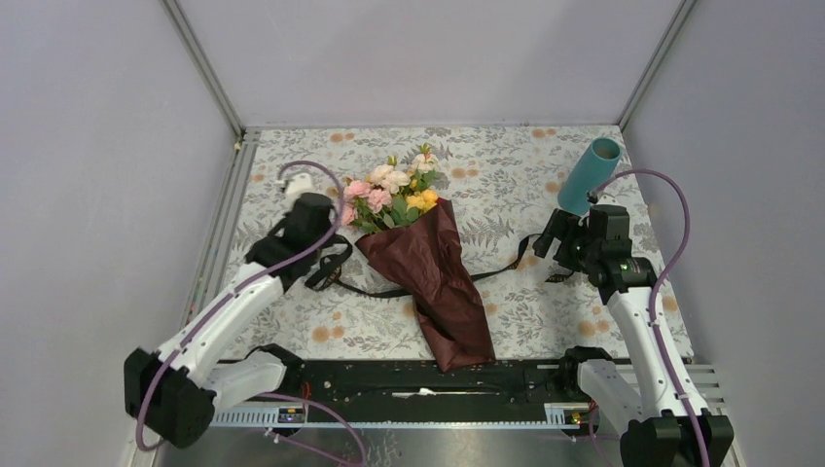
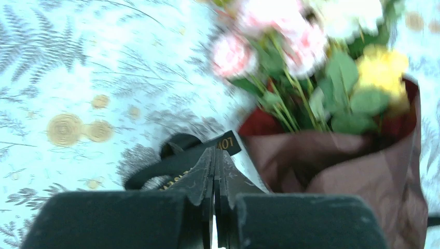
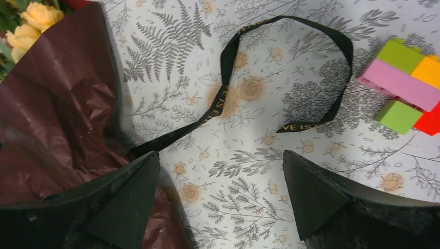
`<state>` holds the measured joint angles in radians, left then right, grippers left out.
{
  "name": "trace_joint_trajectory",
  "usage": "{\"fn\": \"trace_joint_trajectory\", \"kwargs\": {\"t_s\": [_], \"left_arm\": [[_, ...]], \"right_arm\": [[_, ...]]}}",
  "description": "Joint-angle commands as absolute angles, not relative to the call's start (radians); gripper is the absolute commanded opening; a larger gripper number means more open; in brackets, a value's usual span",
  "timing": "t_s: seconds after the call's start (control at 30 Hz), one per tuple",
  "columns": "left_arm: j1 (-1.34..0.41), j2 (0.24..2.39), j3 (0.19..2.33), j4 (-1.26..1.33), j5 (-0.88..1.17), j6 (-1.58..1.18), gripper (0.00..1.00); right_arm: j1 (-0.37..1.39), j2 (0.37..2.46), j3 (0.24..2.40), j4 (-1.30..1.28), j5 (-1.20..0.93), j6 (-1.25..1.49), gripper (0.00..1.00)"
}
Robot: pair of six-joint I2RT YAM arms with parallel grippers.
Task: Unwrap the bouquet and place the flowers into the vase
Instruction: Place the ribbon at the center of the board, then unfold the wrapping paper at the center of the board.
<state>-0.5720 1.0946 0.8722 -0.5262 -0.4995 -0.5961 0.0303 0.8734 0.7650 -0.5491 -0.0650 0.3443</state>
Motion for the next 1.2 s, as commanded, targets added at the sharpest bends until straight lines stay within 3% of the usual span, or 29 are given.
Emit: {"fn": "trace_joint_trajectory", "kwargs": {"t_s": [0.0,0.3,0.57,0.63,0.73,0.83,0.87,0.97,1.17], "left_arm": [[-0.332,0.979,0.833,-0.426,-0.382,-0.533,0.0],[0.189,0.869,0.767,-0.431,-0.36,-0.54,0.0],[0.375,0.837,0.687,-0.425,-0.328,-0.58,0.0],[0.375,0.839,0.686,-0.43,-0.327,-0.577,0.12],[0.376,0.834,0.688,-0.436,-0.315,-0.566,0.57],[0.375,0.835,0.701,-0.442,-0.285,-0.547,0.93],[0.376,0.842,0.71,-0.449,-0.27,-0.539,0.99],[0.339,0.865,0.743,-0.468,-0.209,-0.513,0.99],[0.064,0.885,0.8,-0.489,-0.234,-0.456,0.99]], "right_arm": [[0.029,0.875,0.795,-0.551,-0.158,0.342,0.93],[0.041,0.884,0.79,-0.541,-0.216,0.353,0.92],[0.066,0.896,0.78,-0.538,-0.222,0.354,0.86],[0.073,0.896,0.778,-0.536,-0.223,0.356,0.86],[0.081,0.898,0.778,-0.535,-0.224,0.352,0.87],[0.091,0.902,0.779,-0.536,-0.227,0.342,0.89],[0.097,0.902,0.781,-0.534,-0.231,0.338,0.89],[0.132,0.902,0.78,-0.517,-0.259,0.324,0.9],[0.329,0.894,0.779,-0.461,-0.244,0.317,0.9]]}}
